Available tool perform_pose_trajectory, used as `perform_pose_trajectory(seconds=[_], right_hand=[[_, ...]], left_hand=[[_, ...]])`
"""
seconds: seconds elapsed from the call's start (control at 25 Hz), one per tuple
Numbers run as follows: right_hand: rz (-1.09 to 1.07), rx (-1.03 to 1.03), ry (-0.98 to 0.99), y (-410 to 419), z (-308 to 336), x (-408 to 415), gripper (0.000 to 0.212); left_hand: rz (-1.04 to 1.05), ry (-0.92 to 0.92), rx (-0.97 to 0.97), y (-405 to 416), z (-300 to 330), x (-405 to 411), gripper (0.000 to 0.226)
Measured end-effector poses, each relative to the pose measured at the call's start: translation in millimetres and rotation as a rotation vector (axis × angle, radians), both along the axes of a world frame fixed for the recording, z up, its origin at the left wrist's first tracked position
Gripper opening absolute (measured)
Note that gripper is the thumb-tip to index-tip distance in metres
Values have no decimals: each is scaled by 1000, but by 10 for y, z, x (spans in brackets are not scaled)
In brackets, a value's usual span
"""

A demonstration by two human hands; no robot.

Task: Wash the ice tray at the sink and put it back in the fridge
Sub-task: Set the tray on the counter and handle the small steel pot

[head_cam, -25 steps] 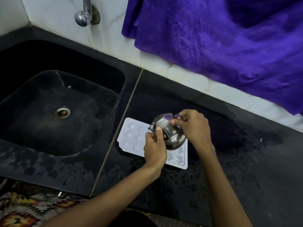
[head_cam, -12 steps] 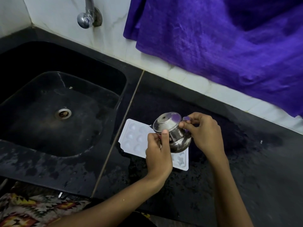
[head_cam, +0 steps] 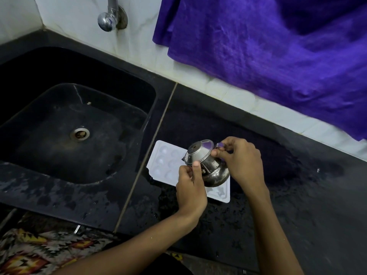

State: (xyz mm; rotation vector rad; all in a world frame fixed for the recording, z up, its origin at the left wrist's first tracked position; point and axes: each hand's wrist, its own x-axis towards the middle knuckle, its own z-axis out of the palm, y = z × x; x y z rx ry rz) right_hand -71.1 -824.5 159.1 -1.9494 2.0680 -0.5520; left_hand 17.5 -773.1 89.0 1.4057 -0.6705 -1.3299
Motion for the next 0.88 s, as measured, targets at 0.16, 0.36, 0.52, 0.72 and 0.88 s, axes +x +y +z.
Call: perform_pose_trajectory(seconds=[0.16, 0.36, 0.52, 0.72, 0.88], right_hand=[[-6, -1, 1, 1, -5, 9, 16], [-18, 13, -57, 34, -14, -37, 14], [-28, -16, -167, 131, 18, -73, 17], [16, -33, -161, 277, 67, -108, 14], [47, -4, -48, 336, 40, -46, 16]], left_hand=[[-1, 0, 3, 4, 0, 9, 28], [1, 1, -22, 35, 0, -5, 27], [25, -7, -95, 83, 47, -16, 26], [20, -24, -130, 261, 90, -54, 21], [26, -59, -58, 338, 56, -60, 21]])
